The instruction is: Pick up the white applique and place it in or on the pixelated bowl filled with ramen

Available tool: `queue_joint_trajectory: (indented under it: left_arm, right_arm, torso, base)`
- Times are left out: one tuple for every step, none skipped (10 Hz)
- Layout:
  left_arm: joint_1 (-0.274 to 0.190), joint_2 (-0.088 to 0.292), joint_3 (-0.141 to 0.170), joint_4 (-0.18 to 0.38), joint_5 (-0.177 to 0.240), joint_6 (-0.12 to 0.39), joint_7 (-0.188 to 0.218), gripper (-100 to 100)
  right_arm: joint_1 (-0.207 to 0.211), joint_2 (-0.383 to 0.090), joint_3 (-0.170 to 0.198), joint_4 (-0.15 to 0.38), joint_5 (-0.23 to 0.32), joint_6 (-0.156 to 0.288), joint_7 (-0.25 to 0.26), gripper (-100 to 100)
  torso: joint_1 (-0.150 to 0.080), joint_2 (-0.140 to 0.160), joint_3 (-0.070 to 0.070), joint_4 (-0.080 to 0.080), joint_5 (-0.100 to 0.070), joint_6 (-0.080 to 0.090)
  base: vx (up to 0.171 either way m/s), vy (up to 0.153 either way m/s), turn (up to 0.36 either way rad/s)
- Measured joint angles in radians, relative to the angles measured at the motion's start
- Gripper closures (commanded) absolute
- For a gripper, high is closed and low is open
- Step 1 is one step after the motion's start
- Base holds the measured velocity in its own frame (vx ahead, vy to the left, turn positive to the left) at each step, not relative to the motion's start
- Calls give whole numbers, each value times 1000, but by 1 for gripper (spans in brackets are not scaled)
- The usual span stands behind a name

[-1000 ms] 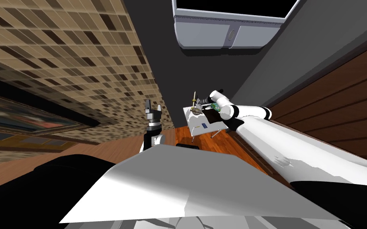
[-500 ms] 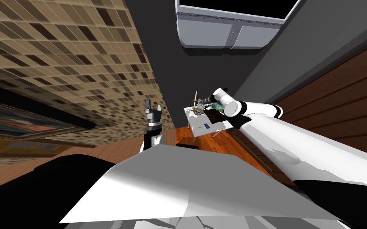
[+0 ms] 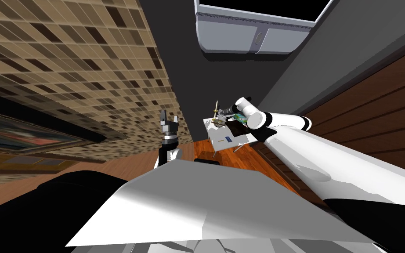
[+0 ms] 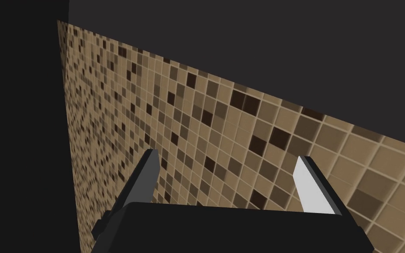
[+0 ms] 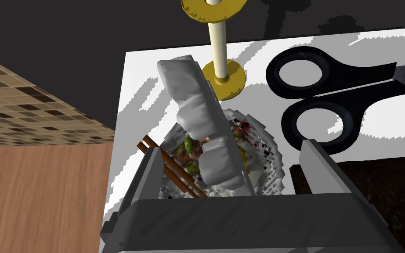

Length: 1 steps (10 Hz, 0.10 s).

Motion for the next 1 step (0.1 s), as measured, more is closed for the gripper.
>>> queue_joint_trajectory:
  left_arm:
    - [0, 0, 0, 0, 0, 0, 0, 0]
  right_arm:
    - [0, 0, 0, 0, 0, 0, 0, 0]
  torso:
    - [0, 0, 0, 0, 0, 0]
  base:
    - [0, 0, 0]
